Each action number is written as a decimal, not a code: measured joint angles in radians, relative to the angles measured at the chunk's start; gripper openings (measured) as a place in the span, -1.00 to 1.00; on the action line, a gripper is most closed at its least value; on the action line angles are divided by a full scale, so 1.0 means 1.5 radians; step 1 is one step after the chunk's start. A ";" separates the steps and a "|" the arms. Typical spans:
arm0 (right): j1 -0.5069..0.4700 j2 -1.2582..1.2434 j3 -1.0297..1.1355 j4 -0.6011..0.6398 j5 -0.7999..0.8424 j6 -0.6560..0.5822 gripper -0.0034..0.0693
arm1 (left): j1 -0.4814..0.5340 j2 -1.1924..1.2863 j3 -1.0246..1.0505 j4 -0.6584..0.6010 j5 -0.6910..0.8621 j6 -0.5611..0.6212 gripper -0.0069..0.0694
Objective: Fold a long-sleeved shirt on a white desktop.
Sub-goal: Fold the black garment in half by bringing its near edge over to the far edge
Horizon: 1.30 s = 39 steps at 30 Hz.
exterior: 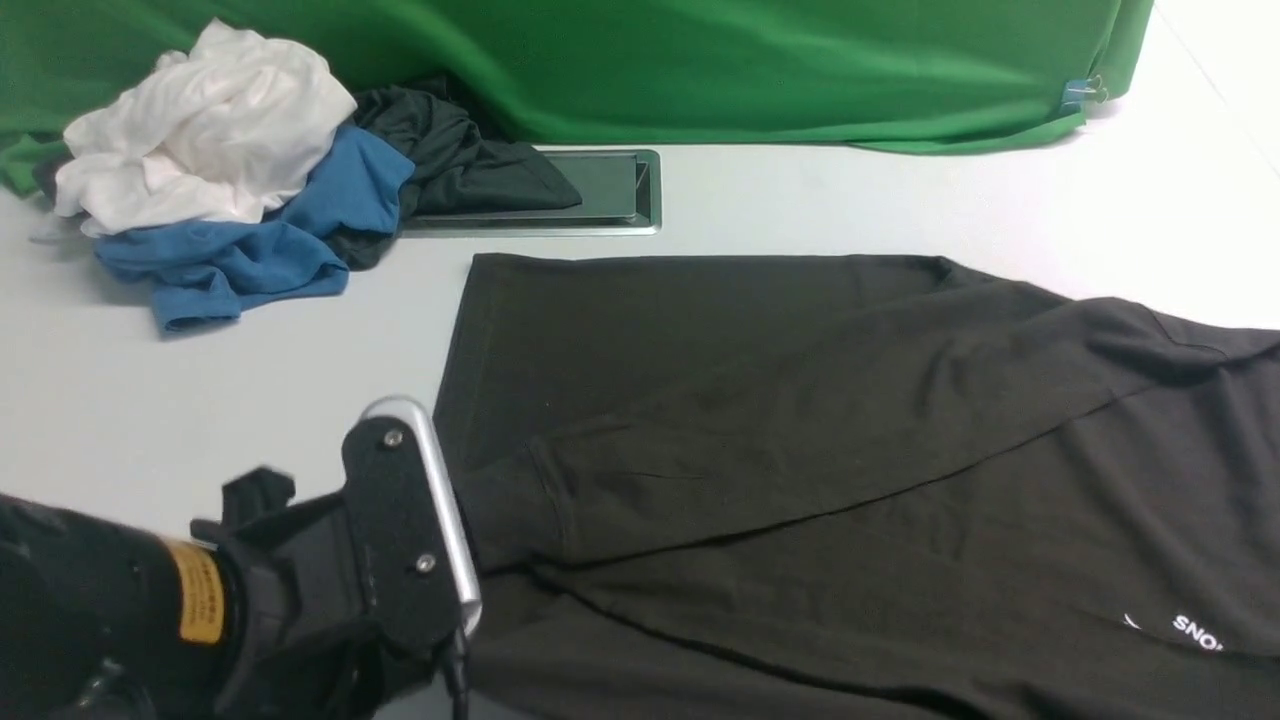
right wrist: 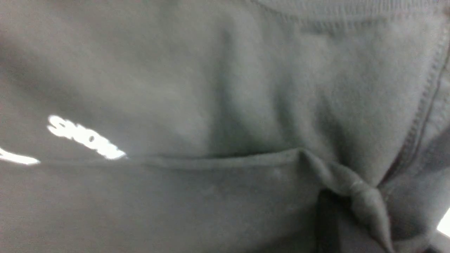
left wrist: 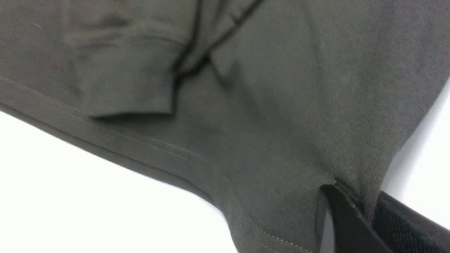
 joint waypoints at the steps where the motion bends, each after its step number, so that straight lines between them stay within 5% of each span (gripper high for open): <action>1: 0.000 0.013 -0.007 0.011 -0.014 -0.004 -0.70 | 0.001 0.011 -0.005 0.018 -0.026 -0.010 -0.74; 7: 0.000 0.130 -0.124 0.040 -0.040 -0.032 -0.70 | 0.074 0.138 -0.069 0.046 -0.133 -0.033 -0.74; 20: 0.000 0.358 -0.399 0.157 -0.038 -0.134 -0.70 | 0.220 0.402 -0.266 0.033 -0.198 0.039 -0.74; 39: 0.007 0.566 -0.679 0.232 -0.013 -0.180 -0.65 | 0.281 0.608 -0.491 0.031 -0.195 0.078 -0.74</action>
